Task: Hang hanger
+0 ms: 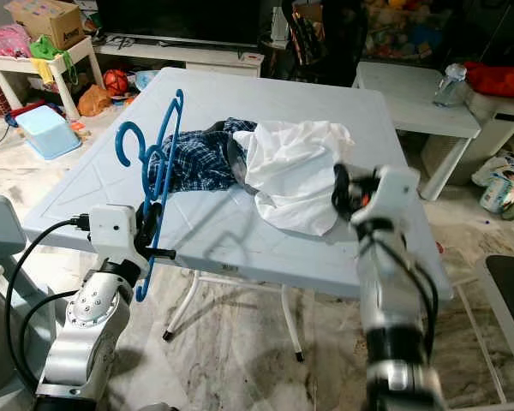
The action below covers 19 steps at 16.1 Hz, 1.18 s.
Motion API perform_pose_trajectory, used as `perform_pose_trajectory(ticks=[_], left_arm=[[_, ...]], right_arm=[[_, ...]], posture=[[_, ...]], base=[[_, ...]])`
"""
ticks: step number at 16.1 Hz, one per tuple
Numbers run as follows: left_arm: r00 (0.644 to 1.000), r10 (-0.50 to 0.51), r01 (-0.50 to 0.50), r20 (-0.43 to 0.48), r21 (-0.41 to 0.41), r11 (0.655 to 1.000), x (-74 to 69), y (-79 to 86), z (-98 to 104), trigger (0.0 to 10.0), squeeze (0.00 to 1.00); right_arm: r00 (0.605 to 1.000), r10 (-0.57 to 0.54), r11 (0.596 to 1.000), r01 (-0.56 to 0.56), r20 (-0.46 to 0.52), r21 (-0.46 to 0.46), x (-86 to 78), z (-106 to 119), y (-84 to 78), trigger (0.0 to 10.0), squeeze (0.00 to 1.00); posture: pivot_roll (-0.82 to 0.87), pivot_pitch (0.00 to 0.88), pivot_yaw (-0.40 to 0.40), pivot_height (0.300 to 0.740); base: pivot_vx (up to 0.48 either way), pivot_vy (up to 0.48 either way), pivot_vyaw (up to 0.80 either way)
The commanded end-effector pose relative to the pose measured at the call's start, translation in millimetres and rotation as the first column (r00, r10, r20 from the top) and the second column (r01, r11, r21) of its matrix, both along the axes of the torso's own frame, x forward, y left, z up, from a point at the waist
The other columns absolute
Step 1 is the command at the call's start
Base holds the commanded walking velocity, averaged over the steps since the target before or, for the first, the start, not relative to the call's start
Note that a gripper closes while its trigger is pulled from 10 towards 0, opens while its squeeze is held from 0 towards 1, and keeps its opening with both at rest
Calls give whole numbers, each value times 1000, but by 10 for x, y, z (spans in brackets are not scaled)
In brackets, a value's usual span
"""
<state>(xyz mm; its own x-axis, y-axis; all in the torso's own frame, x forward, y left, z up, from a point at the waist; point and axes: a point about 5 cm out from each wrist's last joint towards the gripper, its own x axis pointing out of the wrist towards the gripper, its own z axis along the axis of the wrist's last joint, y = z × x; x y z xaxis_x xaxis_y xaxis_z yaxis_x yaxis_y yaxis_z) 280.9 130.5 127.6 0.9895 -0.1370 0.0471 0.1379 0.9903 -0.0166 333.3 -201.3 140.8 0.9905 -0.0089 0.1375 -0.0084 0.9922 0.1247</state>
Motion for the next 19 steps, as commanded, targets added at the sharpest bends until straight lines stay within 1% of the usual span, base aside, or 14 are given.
perform_pose_trajectory(ticks=[1, 2, 3, 5, 6, 7, 8, 9, 11, 12, 15, 16, 17, 19], left_arm=[[999, -28, 28, 19, 5, 1000, -13, -41, 55, 10000, 0], [999, -38, 38, 15, 10, 999, -9, -67, 45, 10000, 0], [999, -41, 41, 14, 10, 999, -6, -75, 46, 10000, 0], [999, -51, 51, 17, 8, 999, 7, -99, 59, 10000, 0], [998, -61, 61, 16, 6, 998, 8, -126, 66, 10000, 0], [998, -63, 63, 16, 6, 998, 5, -131, 65, 10000, 0], [998, -65, 64, 14, 4, 998, -4, -135, 59, 10000, 0], [998, -65, 65, 13, 5, 998, -8, -135, 56, 10000, 0], [998, -65, 65, 11, 6, 998, -13, -133, 51, 10000, 0], [998, -65, 65, 11, 8, 998, -7, -126, 55, 10000, 0], [998, -66, 66, 13, 8, 998, 6, -130, 67, 10000, 0], [998, -68, 68, 14, 6, 998, 9, -137, 72, 10000, 0], [998, -68, 68, 14, 6, 998, 9, -139, 73, 10000, 0], [998, -68, 68, 13, 6, 998, 8, -141, 73, 10000, 0]], right_arm=[[1000, 8, 1000, -8, 1, -16, -25, 40, 32, 10000, 0], [999, 51, 999, -51, 1, 13, -69, 32, 102, 10000, 0], [998, 61, 998, -61, 3, 18, -77, 46, 124, 10000, 0], [998, 66, 998, -66, -8, 2, -85, 77, 161, 10000, 0], [995, 70, 997, -68, -66, 21, -89, 49, 199, 10000, 0], [994, 72, 997, -70, -83, 26, -96, 39, 207, 10000, 0], [994, 80, 997, -82, -79, -16, -105, 50, 214, 10000, 0], [995, 68, 997, -71, -77, -31, -107, 50, 213, 10000, 0], [993, 85, 996, -86, -87, -6, -114, 39, 234, 10000, 0], [989, 123, 992, -122, -83, 6, -119, 70, 274, 10000, 0], [989, 109, 994, -110, -101, -11, -99, 53, 273, 10000, 0], [987, 105, 992, -113, -122, -61, -94, 19, 274, 10000, 1000], [986, 107, 991, -116, -130, -64, -96, 8, 276, 10000, 1000], [984, 103, 987, -119, -144, -109, -104, -11, 274, 10000, 1000]], posture=[[-61, 0, -34, 740], [-68, 0, -30, 740], [-68, 0, -30, 740], [-75, 0, -27, 740], [-75, 0, -29, 740], [-75, 0, -29, 740], [-73, 0, -31, 740], [-71, 0, -32, 740], [-65, 0, -35, 740], [-66, 0, -34, 740], [-69, 0, -32, 740], [-69, 0, -30, 740], [-69, 0, -30, 740], [-70, 0, -29, 740]], base=[[0, 0, 0], [0, 0, 0], [0, 0, 0], [0, 0, 0], [0, 0, 0], [0, 0, 0], [0, 0, 0], [0, 0, 0], [0, 0, 0], [0, 0, 0], [-94, 0, 0], [0, 0, 0], [0, 0, 0], [-146, 0, 0]])
